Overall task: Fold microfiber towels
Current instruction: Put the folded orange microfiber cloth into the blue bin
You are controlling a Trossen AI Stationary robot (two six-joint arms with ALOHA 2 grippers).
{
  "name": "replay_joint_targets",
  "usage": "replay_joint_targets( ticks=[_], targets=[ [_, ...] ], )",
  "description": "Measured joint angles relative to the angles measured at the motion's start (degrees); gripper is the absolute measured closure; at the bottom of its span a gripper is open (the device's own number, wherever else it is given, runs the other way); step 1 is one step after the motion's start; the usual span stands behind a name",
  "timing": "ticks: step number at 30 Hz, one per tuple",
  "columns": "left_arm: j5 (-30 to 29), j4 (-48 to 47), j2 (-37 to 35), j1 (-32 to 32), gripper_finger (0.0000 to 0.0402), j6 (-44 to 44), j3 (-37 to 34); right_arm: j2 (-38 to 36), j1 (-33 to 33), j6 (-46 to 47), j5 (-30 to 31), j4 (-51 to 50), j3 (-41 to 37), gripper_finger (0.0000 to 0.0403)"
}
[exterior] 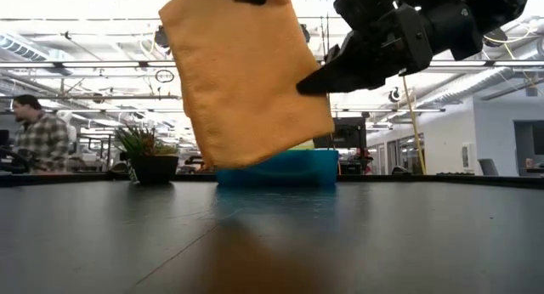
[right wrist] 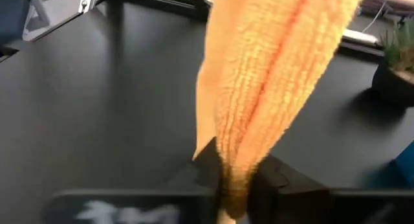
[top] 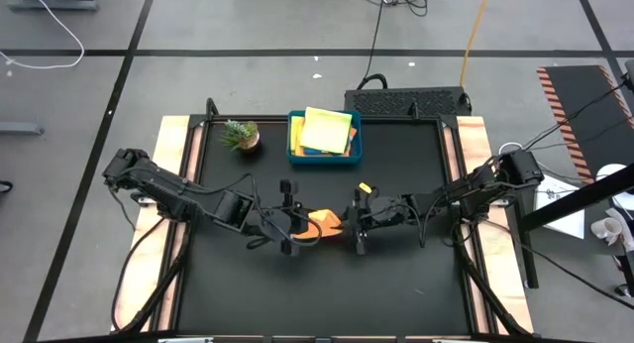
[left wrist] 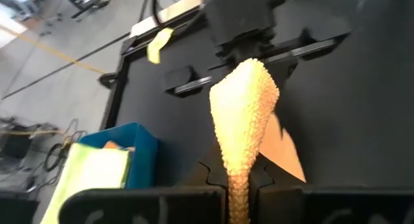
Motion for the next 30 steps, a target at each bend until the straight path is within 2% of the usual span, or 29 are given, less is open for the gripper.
replay_joint_targets(
  ticks=[2, 3, 6, 9, 12, 15, 16, 18, 21, 23, 27, 30],
  targets=[
    [-1.6, -0.1, -0.1, 0.0, 0.0400, -0.2, 0.0, -0.7, 0.0, -1.2, 0.1, -0.3, 0.0, 0.0383],
    [-2.9, -0.1, -0.1, 0.0, 0.0400, -0.2, 0.0, -1.2, 0.0, -1.7, 0.4, -0.3, 0.0, 0.0390],
    [-7.5, -1.8, -1.1, 0.0, 0.0400, -0.3, 0.0, -4.1, 0.0, -3.7, 4.4, -2.5, 0.0, 0.0396],
    [-8.8, -3.3, -2.4, 1.9, 0.0400, -1.4, 0.0, -9.0, -1.5, -6.0, 8.0, -5.7, 0.0, 0.0399],
    [-10.3, -3.1, -4.6, 4.9, 0.0400, -1.4, -2.2, -14.3, -5.4, -6.4, 9.1, -8.9, 0.1, 0.0400],
    [-10.3, 2.6, -6.2, 9.3, 0.0400, -0.5, -4.7, -18.4, -10.6, -7.4, 8.9, -12.7, 0.4, 0.0401],
    [-9.9, 3.4, -6.9, 10.8, 0.0400, -0.1, -6.2, -19.0, -12.5, -7.7, 8.1, -14.0, 1.1, 0.0401],
    [-8.5, 11.8, -7.2, 14.5, 0.0400, 2.0, -9.2, -20.1, -16.1, -8.7, 6.3, -17.5, 2.2, 0.0402],
    [-4.1, 20.8, -9.2, 19.8, 0.0400, 3.8, -15.3, -19.4, -21.6, -9.4, 3.3, -21.7, 5.3, 0.0402],
    [0.4, 30.5, -9.4, 23.7, 0.0400, 3.9, -18.6, -19.0, -24.8, -10.4, 1.6, -25.5, 7.4, 0.0402],
    [5.6, 40.8, -8.9, 30.2, 0.0400, 2.7, -24.1, -17.6, -30.1, -12.8, 0.6, -31.7, 12.0, 0.0402],
    [8.8, 45.4, -7.7, 34.3, 0.0401, 1.6, -26.4, -16.5, -33.5, -13.7, -2.8, -35.2, 15.9, 0.0402]
  ],
)
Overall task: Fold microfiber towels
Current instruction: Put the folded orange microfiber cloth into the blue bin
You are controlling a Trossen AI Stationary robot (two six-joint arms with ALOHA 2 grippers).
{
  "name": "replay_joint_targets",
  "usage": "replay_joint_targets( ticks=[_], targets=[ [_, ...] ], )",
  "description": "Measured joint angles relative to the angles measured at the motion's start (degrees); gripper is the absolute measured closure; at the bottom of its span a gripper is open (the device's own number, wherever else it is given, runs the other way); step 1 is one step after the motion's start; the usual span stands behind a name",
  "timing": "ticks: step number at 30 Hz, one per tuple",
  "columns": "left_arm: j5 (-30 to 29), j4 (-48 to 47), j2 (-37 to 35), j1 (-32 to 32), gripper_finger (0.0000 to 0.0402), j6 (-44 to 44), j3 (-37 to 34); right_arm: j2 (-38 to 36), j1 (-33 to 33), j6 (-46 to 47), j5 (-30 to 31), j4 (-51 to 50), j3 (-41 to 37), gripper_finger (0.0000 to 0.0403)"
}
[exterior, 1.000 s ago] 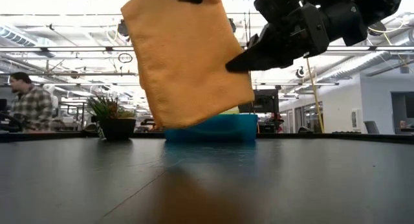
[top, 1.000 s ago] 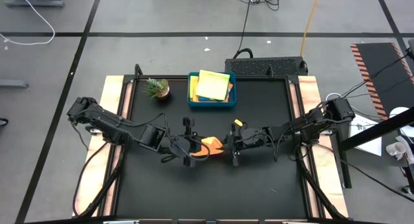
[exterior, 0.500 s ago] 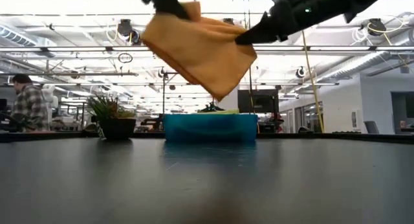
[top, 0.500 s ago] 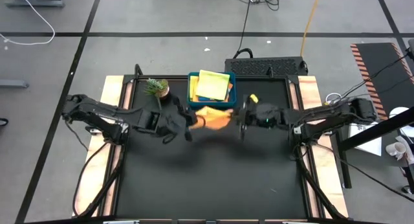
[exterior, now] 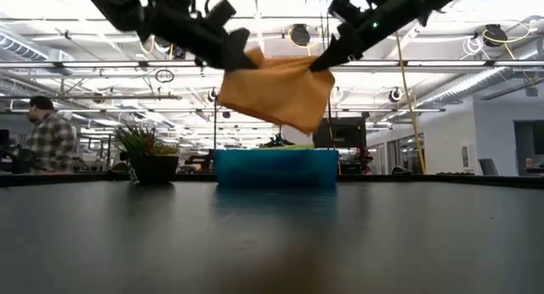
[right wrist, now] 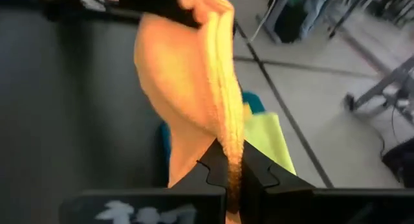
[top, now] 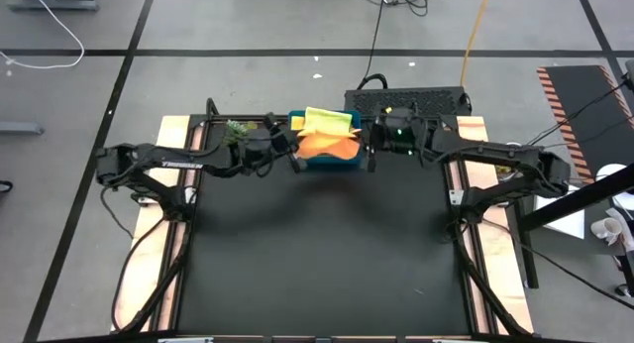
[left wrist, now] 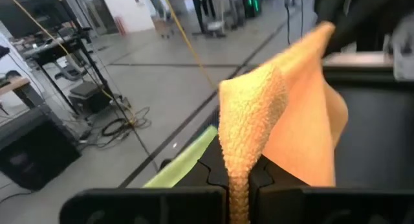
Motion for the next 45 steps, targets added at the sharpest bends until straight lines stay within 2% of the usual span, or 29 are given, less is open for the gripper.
replay_joint_targets(
  ticks=[4, 10, 14, 20, 25, 31, 35, 45],
  targets=[
    [2.6, 4.0, 3.1, 3.4, 0.0401, -1.4, -1.3, 3.2, -3.6, -0.5, -3.4, -4.1, 3.1, 0.0402],
    [3.0, 9.7, 9.6, 5.9, 0.0401, -2.9, -1.2, 10.5, -6.8, -3.3, -3.3, -9.3, 7.3, 0.0403],
    [3.0, 13.5, 13.3, 7.2, 0.0401, -3.8, -1.3, 12.3, -7.9, -4.3, -3.1, -9.4, 8.0, 0.0403],
    [7.6, 17.2, 15.4, 8.8, 0.0401, -7.0, -1.2, 10.4, -8.9, -5.6, -3.1, -11.1, 8.0, 0.0403],
    [9.8, 20.0, 13.2, 5.9, 0.0401, -8.2, -1.2, 4.7, -7.2, -5.2, -3.3, -16.1, 8.0, 0.0403],
    [7.8, 17.1, 12.1, 2.5, 0.0401, -8.2, -1.2, 1.4, -7.2, -1.5, -11.5, -19.8, 8.0, 0.0403],
    [4.5, 13.6, 12.9, 3.7, 0.0401, -9.1, -1.2, 5.3, -8.6, -1.5, -12.1, -17.3, 8.0, 0.0403],
    [7.6, 10.1, 15.5, 10.1, 0.0401, -17.5, -1.2, 18.7, -14.4, -1.5, -12.3, -12.7, 11.8, 0.0403]
  ],
)
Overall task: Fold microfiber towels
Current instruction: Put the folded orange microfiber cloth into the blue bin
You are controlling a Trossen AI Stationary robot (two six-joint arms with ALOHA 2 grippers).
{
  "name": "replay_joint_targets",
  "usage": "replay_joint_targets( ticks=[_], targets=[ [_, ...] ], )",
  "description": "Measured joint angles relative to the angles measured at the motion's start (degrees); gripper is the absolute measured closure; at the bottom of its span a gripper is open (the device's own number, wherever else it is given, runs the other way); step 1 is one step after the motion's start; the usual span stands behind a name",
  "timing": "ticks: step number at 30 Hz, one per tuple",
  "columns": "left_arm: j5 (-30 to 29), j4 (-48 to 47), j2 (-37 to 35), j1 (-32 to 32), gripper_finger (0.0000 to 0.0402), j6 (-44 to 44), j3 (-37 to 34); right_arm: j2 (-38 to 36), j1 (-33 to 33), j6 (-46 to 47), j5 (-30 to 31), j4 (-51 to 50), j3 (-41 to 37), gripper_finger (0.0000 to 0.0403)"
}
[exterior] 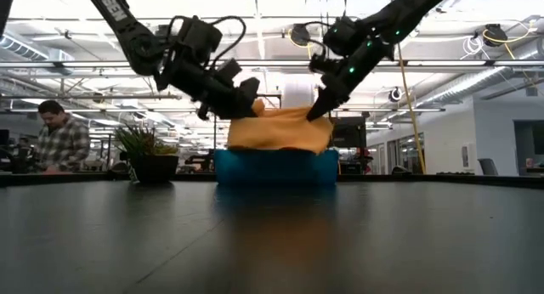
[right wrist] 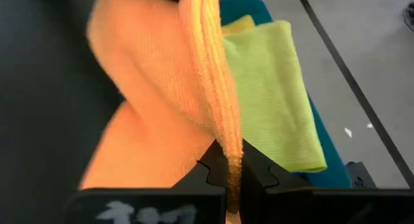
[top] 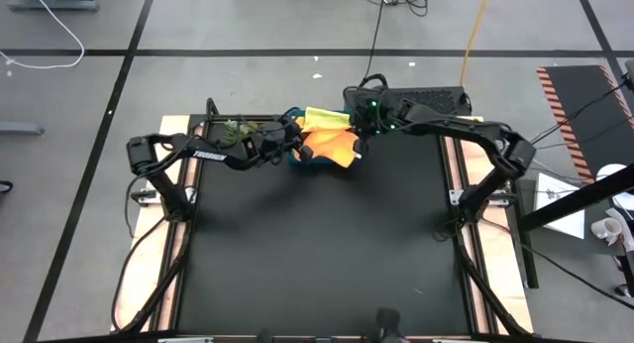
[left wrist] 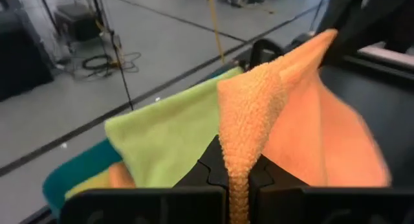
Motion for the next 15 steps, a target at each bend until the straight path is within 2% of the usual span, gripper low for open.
replay_joint_targets(
  ticks=[9, 15],
  targets=[
    [1.9, 3.2, 7.0, 4.8, 0.0401, -4.3, 0.0, 7.3, -1.1, -1.9, 3.1, 5.5, 1.8, 0.0403],
    [2.6, 5.9, 9.2, 7.4, 0.0383, -1.8, -0.1, 11.4, -1.1, -3.6, 5.3, 9.7, 1.8, 0.0388]
  ],
)
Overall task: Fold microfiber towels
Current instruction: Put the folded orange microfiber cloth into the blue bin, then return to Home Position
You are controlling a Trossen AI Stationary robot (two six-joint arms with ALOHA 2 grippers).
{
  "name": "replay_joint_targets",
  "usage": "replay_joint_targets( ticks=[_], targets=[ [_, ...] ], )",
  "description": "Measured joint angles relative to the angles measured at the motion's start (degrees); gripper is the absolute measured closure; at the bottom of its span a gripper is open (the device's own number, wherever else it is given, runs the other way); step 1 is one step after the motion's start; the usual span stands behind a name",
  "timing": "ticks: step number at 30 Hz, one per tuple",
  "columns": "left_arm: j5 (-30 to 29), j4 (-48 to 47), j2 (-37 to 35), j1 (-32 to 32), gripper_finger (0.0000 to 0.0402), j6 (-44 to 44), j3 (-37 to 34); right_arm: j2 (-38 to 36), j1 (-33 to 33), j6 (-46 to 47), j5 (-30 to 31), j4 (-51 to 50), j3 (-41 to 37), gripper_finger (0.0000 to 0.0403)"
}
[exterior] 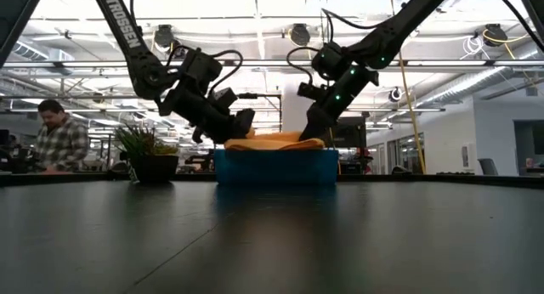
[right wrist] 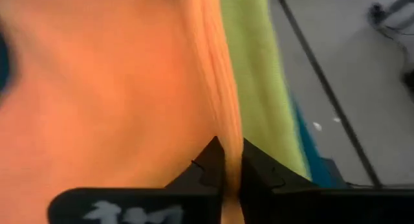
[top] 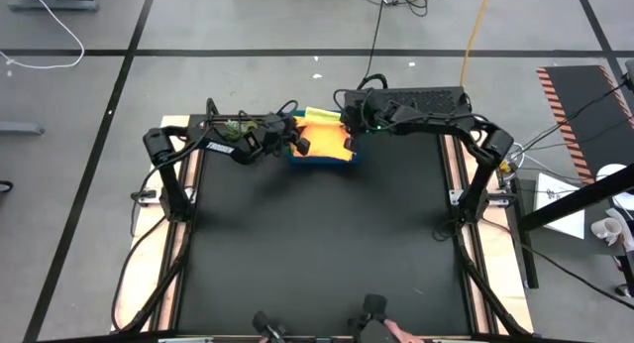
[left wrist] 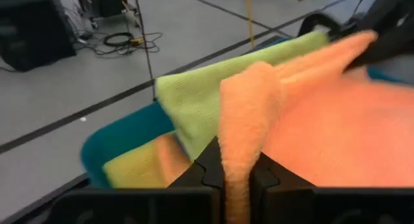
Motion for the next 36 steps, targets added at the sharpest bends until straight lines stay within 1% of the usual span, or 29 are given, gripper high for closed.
replay_joint_targets(
  ticks=[4, 8, 14, 18, 20, 23, 25, 26, 28, 30, 32, 34, 36],
  targets=[
    [-0.7, -0.3, 0.0, 0.2, 0.0366, 4.5, -0.1, 0.3, -0.2, 0.0, 3.8, 0.6, -0.1, 0.0364],
    [-0.8, -0.2, 0.1, 0.3, 0.0344, 6.6, -0.1, -0.3, -0.3, -0.2, 6.4, 2.0, -0.1, 0.0337],
    [1.8, -0.2, 0.0, 0.2, 0.0287, 4.2, 0.6, -0.8, 0.0, 0.0, 6.4, 2.1, -0.1, 0.0297],
    [2.3, -0.8, 0.0, 0.2, 0.0248, 4.0, 1.7, -2.1, 0.4, 0.0, 8.6, 2.0, -0.1, 0.0282],
    [1.5, -1.9, -1.0, 0.3, 0.0232, 4.1, 2.2, -3.2, 0.7, 0.0, 8.8, 1.9, -0.1, 0.0280],
    [-2.1, -3.7, -3.5, 0.5, 0.0212, 5.8, 3.5, -5.7, 1.2, 0.0, 8.6, 1.9, -0.1, 0.0281],
    [-4.6, -6.3, -6.3, 0.5, 0.0203, 6.8, 3.4, -7.4, 1.8, 0.1, 8.2, 2.1, -0.3, 0.0283],
    [-5.3, -6.4, -7.4, 0.4, 0.0199, 7.2, 3.4, -8.3, 2.0, 0.1, 7.5, 2.5, -0.6, 0.0284],
    [-5.4, -8.4, -9.9, -0.1, 0.0195, 7.2, 3.4, -9.6, 2.2, 1.0, 2.2, 2.9, -1.5, 0.0284],
    [-2.7, -11.3, -12.1, -0.8, 0.0196, 7.0, 3.4, -9.6, 2.3, 2.3, -5.5, 3.6, -2.3, 0.0285],
    [-0.3, -13.7, -12.7, -1.8, 0.0199, 6.8, 3.5, -9.2, 2.4, 2.9, -10.6, 4.6, -3.9, 0.0285],
    [1.2, -16.5, -12.5, -3.0, 0.0206, 6.5, 3.4, -8.7, 2.4, 3.0, -11.3, 7.9, -6.0, 0.0285],
    [2.0, -17.2, -12.4, -4.6, 0.0216, 6.5, 3.3, -8.6, 2.4, 3.0, -11.2, 9.5, -8.1, 0.0285]
  ],
)
